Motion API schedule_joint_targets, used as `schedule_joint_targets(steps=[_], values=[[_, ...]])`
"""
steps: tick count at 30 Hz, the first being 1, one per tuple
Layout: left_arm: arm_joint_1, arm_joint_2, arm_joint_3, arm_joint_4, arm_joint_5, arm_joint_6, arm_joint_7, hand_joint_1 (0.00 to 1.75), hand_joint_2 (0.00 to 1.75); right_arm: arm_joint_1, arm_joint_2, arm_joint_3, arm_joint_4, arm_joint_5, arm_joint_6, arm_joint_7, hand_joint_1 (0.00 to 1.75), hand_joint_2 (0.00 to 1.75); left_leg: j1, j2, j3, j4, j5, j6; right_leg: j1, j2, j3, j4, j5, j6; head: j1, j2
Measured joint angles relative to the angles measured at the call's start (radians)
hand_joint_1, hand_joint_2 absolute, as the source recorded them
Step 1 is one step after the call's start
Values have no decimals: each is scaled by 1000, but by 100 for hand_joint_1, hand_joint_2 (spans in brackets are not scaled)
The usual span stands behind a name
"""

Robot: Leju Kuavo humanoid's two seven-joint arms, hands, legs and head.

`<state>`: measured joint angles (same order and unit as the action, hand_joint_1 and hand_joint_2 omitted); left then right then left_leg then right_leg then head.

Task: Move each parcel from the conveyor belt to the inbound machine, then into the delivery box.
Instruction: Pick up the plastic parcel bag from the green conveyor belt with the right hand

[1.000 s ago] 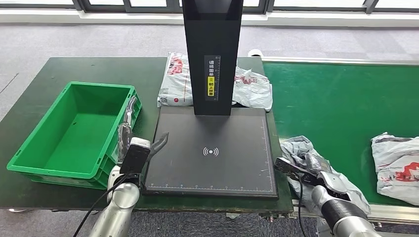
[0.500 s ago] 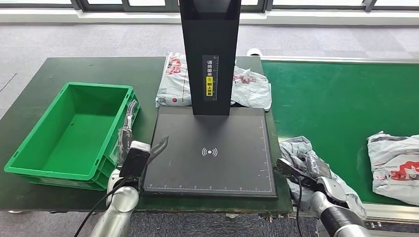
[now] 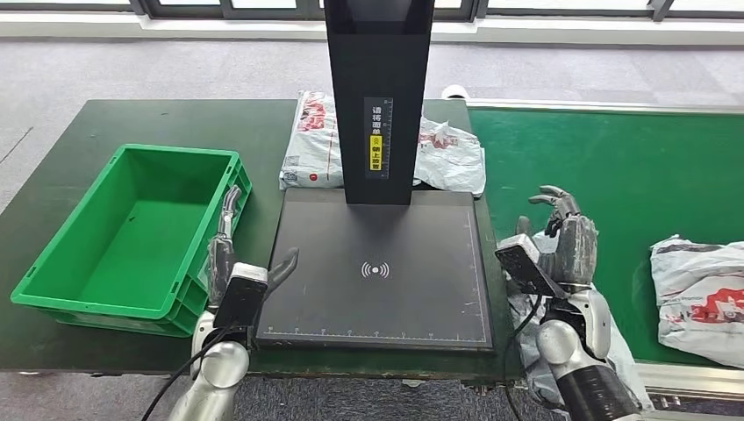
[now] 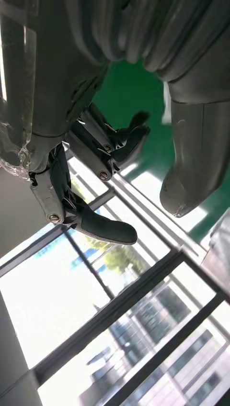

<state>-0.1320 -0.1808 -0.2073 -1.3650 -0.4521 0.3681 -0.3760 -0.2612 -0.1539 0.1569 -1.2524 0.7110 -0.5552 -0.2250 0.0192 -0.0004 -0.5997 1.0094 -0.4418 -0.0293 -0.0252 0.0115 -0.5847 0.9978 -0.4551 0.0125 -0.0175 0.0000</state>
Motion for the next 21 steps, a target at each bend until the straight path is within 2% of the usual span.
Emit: schedule_joint_targets(steps=[5, 10, 13, 15, 18, 21], values=[[-2, -8, -2, 3, 0, 1, -4, 0, 175, -4, 26, -3, -93, -42, -91, -74, 175, 175, 0, 0, 0, 0, 0, 0, 0, 0, 0, 0, 0, 0, 0, 0], [-19, -17, -11, 19, 6, 8, -17, 0, 175, -54, 92, -9, -168, 21, -140, -164, 175, 175, 0, 0, 0, 0, 0, 0, 0, 0, 0, 0, 0, 0, 0, 0], [-27, -19, -20, 29, 17, 11, -23, 0, 175, -102, 116, -2, -177, 67, -140, -125, 175, 175, 0, -1, 0, 0, 1, 1, 0, -1, 0, 1, 0, 0, 0, 0], [-29, -19, -23, 34, 20, 12, -25, 0, 175, -146, 120, 20, -164, 101, -129, -66, 175, 175, 0, -1, -1, 0, 2, 1, 0, -2, 0, 1, 0, 0, 0, 0], [-33, -19, -26, 39, 24, 16, -27, 0, 175, -226, 122, 79, -105, 163, -63, 35, 175, 175, 0, -1, -1, 0, 2, 1, 0, -2, 0, 1, 1, 1, 0, 0], [-35, -19, -27, 40, 32, 19, -28, 0, 175, -272, 127, 134, -35, 192, -7, 98, 44, 175, 0, -4, -1, 0, 3, 2, 0, -5, 1, 1, 1, 1, 0, 0]])
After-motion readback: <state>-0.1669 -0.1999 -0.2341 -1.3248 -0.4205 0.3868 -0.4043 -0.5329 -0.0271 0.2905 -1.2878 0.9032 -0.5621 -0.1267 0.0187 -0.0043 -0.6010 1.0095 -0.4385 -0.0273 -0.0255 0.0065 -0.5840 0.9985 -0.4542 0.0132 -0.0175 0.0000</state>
